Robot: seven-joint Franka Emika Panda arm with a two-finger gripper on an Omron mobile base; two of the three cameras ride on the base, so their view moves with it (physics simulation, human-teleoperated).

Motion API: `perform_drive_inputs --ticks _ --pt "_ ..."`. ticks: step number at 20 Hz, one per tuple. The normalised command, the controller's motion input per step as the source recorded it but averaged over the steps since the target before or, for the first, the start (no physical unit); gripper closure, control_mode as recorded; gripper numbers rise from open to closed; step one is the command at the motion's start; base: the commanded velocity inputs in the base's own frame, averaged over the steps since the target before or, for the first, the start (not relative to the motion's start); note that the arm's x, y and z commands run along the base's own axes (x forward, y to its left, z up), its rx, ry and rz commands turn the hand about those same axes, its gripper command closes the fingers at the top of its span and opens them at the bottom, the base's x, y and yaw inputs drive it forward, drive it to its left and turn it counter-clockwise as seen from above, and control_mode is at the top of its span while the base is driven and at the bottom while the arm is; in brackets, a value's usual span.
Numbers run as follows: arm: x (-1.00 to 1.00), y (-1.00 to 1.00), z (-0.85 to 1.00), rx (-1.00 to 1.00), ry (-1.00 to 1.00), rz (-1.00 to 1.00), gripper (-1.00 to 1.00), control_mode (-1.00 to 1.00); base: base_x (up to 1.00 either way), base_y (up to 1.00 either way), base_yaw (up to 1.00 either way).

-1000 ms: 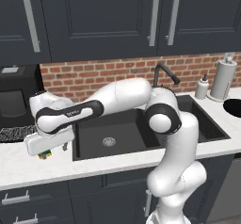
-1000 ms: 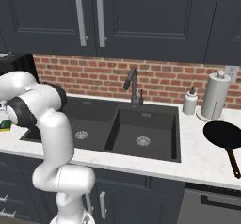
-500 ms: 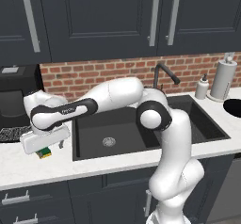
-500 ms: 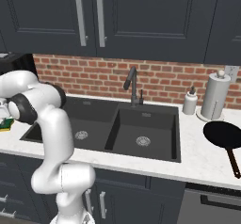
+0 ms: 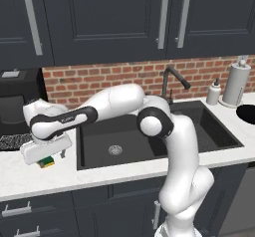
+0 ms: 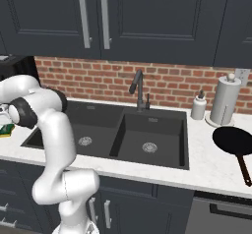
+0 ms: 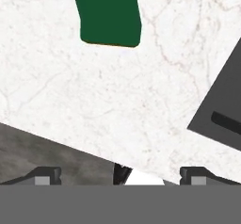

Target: Pick the pan and sponge and place them into the sink. Then turn on the water.

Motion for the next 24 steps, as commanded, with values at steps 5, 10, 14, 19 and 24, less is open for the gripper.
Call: perform_drive_inputs --ticks 5,10,14,19,24 --pt "0.17 0.0 -0.11 0.0 0.0 0.0 -1.0 -1.0 0.0 0.0 0.0" --pt "0.19 0.05 -0.16 0.0 0.0 0.0 -1.0 -1.0 0.0 0.0 0.0" --pt "0.13 0.09 -0.22 0.0 -0.03 0.0 -1.0 -1.0 0.0 0.0 0.0" --pt "0.04 0.12 -0.13 0.0 -0.04 0.0 -1.0 -1.0 0.0 0.0 0.0" --pt "0.11 0.15 -0.06 0.0 0.0 0.0 -1.0 -1.0 0.0 0.0 0.0"
